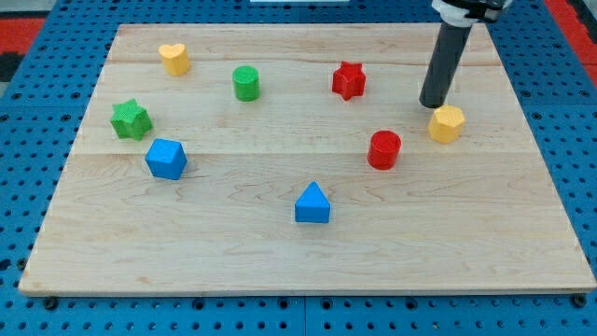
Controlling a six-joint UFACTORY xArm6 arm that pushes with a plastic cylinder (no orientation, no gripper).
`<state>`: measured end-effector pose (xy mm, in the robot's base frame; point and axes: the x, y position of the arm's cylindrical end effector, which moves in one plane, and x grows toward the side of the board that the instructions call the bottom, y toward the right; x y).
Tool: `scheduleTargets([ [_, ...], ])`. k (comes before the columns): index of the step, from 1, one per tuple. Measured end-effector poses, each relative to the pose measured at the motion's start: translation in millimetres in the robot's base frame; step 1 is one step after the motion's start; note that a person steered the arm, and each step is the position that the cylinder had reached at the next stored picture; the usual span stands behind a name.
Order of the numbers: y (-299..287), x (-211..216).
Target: Move the red circle towards the bottom right of the board
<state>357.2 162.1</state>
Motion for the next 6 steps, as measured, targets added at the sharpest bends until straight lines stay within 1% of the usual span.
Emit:
scheduleTargets([
  [1, -99, -7],
  [2, -137, 33],
  [3, -115, 70],
  [4, -108, 43],
  [5, -69, 67],
  [6, -74, 88],
])
